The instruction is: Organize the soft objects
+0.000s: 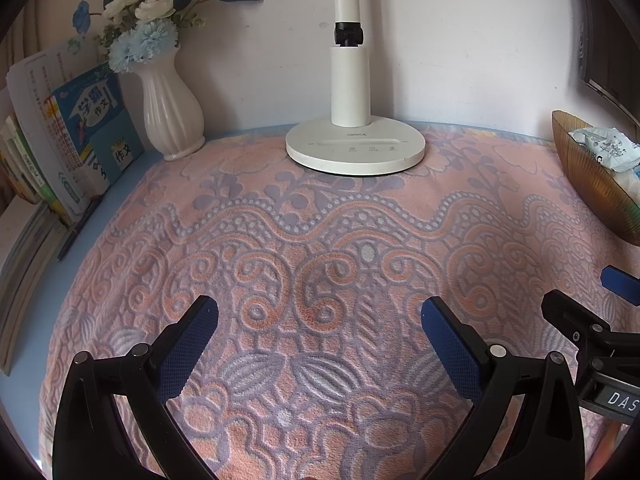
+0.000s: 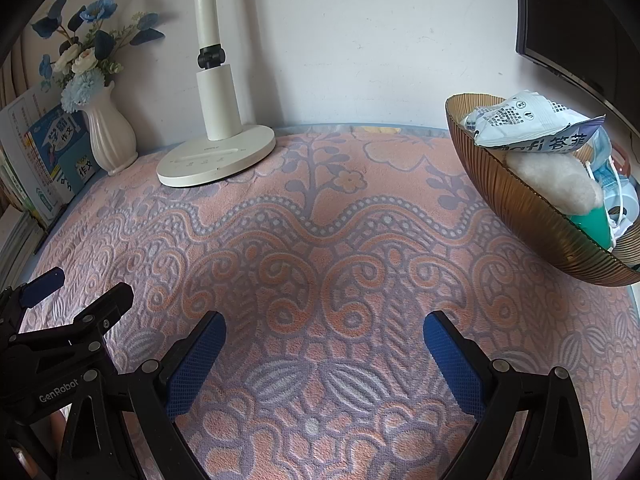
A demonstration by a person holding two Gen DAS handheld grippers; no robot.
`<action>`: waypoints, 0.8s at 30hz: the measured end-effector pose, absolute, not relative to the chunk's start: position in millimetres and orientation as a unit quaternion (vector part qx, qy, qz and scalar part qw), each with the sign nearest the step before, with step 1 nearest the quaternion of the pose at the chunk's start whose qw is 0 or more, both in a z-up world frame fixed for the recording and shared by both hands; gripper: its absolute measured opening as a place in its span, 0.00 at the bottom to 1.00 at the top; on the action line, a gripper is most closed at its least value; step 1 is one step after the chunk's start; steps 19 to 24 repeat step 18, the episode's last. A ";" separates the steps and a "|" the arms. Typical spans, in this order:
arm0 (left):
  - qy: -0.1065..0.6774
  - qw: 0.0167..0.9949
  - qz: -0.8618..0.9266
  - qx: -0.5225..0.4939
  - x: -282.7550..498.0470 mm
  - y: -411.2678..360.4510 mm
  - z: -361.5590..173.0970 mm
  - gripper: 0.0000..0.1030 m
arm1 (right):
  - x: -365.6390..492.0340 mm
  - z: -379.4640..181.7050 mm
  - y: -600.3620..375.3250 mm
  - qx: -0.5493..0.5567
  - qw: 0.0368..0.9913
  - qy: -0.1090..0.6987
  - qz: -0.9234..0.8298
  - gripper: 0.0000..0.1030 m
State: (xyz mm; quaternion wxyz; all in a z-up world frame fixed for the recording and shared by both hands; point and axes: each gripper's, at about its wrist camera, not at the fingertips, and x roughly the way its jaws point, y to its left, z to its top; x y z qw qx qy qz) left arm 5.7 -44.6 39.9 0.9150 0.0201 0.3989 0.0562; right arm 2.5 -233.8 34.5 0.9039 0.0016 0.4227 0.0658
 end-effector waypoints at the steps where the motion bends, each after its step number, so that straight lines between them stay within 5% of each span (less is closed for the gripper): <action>1: 0.399 0.915 0.056 0.020 5.7 -44.4 39.7 0.99 | 2.3 34.4 -233.8 0.002 0.904 0.423 0.066 0.96; 24: 0.359 0.931 0.061 0.019 -0.8 -39.8 51.1 0.99 | 2.1 33.6 -232.4 0.001 0.904 0.422 0.066 0.96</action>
